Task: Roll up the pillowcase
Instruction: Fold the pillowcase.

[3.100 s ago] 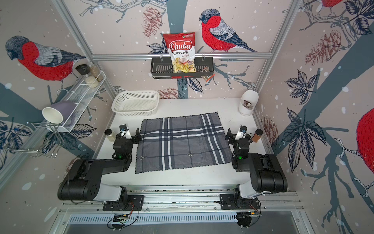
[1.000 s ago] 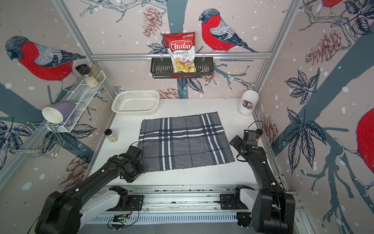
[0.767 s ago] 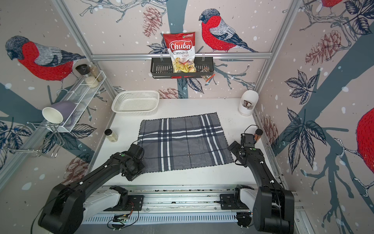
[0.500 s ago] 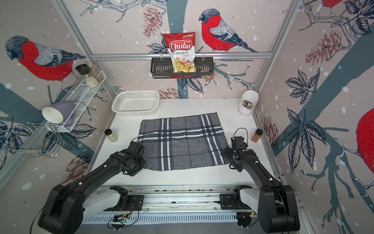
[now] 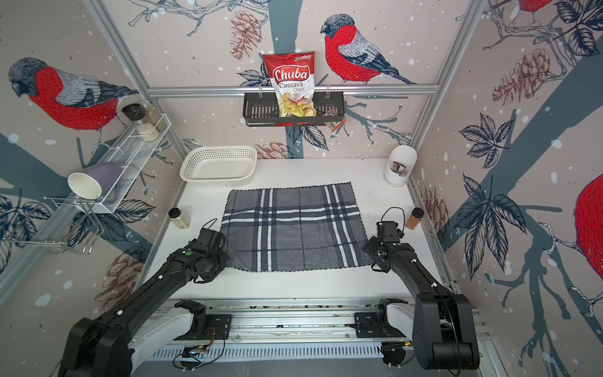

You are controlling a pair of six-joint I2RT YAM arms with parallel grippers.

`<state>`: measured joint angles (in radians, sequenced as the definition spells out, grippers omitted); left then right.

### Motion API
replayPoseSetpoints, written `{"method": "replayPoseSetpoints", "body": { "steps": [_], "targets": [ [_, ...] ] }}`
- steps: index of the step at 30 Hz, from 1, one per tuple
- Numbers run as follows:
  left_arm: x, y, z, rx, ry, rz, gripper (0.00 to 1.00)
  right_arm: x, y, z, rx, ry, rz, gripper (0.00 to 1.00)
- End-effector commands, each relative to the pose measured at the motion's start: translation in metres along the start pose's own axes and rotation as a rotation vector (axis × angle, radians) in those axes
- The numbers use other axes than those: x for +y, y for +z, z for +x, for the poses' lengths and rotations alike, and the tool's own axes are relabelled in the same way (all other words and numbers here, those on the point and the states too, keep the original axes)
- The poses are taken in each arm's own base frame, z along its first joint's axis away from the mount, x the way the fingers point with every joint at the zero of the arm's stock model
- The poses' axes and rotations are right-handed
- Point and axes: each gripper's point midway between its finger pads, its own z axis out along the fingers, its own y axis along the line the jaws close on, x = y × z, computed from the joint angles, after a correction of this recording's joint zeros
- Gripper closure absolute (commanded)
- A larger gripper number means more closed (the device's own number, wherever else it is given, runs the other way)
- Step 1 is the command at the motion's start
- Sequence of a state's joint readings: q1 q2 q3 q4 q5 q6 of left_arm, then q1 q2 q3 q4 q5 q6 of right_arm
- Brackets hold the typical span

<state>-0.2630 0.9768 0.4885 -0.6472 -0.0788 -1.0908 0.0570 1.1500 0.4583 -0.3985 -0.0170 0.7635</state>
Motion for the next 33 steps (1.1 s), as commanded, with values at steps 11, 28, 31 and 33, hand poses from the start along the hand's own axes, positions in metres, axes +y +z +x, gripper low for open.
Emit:
{"method": "replayPoseSetpoints", "body": {
  "steps": [11,28,31,33],
  "targets": [
    [-0.011,0.002,0.0,0.005,0.006,0.056,1.0,-0.012,0.007,0.076,0.308,0.015,-0.044,0.2],
    [-0.017,-0.005,-0.009,-0.019,0.011,0.069,1.0,-0.031,-0.021,0.063,0.234,-0.007,0.103,0.19],
    [-0.016,-0.004,-0.009,-0.02,0.006,0.069,1.0,-0.023,-0.013,0.061,0.24,-0.007,0.063,0.28],
    [-0.016,-0.003,-0.008,-0.012,0.004,0.069,1.0,-0.018,-0.01,0.058,0.229,-0.006,0.044,0.36]
  ]
}}
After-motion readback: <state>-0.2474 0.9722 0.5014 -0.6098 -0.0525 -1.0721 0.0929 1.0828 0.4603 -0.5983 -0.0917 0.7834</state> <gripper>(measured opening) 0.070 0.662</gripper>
